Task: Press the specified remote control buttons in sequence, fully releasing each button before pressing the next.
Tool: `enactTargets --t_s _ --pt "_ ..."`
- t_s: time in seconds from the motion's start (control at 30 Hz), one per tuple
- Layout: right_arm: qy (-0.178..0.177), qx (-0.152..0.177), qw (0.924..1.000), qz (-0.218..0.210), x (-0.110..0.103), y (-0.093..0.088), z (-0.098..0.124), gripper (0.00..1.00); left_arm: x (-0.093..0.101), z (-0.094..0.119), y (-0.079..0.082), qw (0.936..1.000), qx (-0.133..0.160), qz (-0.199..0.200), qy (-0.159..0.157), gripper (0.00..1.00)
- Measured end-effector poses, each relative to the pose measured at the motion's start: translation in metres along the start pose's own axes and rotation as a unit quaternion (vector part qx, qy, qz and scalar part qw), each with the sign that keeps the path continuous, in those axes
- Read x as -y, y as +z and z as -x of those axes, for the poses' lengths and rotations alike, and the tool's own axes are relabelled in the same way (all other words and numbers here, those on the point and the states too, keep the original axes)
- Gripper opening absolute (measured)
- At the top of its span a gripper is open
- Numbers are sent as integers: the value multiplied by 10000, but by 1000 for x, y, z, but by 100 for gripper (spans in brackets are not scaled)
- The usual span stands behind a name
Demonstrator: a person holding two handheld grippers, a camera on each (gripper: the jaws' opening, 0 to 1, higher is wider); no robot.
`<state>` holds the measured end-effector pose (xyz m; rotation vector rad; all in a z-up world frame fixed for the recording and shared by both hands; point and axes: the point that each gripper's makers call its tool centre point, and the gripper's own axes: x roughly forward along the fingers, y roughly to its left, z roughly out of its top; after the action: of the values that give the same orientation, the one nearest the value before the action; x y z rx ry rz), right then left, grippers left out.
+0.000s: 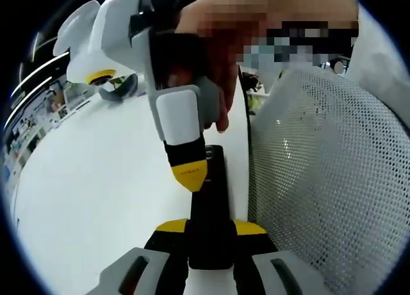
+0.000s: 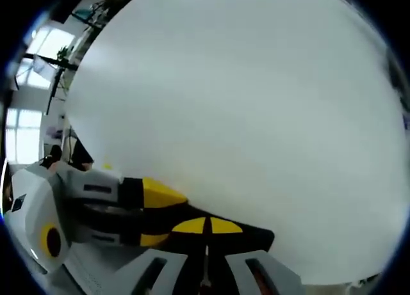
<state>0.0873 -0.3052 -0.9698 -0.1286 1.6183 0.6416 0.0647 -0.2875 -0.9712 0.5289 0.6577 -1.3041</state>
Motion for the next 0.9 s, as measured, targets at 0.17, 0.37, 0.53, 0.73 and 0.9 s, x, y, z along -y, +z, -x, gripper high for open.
enactTargets --t_s 0.17,0.37,0.53,0.73,0.9 --pt "109 57 9999 -92 -1 -3 7 0 0 0 0 10000 -1 1 0 24" --pt "95 92 9999 -22 -5 -7 10 0 0 1 0 10000 -8 -1 4 24" --pt "-28 28 9999 134 -3 -10 8 0 1 1 0 10000 -7 4 5 24" --pt "-47 -31 9998 191 -3 -15 7 0 0 1 0 10000 6 8 14 24" --pt "-37 103 9997 218 -2 -13 5 0 -1 1 1 10000 18 11 5 23"
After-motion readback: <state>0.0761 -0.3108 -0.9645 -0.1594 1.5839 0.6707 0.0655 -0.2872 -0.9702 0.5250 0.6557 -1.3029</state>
